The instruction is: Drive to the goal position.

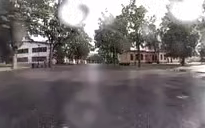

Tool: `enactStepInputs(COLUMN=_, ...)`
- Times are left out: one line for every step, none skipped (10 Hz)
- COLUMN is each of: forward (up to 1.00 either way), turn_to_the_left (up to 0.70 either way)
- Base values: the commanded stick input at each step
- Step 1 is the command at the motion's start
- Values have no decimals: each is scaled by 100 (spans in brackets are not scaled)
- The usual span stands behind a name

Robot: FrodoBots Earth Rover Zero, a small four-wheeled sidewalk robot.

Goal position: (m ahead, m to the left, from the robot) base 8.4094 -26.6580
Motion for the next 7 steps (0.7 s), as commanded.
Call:
enactStepInputs(forward=85, turn_to_the_left=-34)
enactStepInputs(forward=85, turn_to_the_left=-1)
enactStepInputs(forward=85, turn_to_the_left=0)
enactStepInputs(forward=85, turn_to_the_left=0)
enactStepInputs(forward=85, turn_to_the_left=0)
enactStepInputs(forward=85, turn_to_the_left=0)
enactStepInputs(forward=85, turn_to_the_left=0)
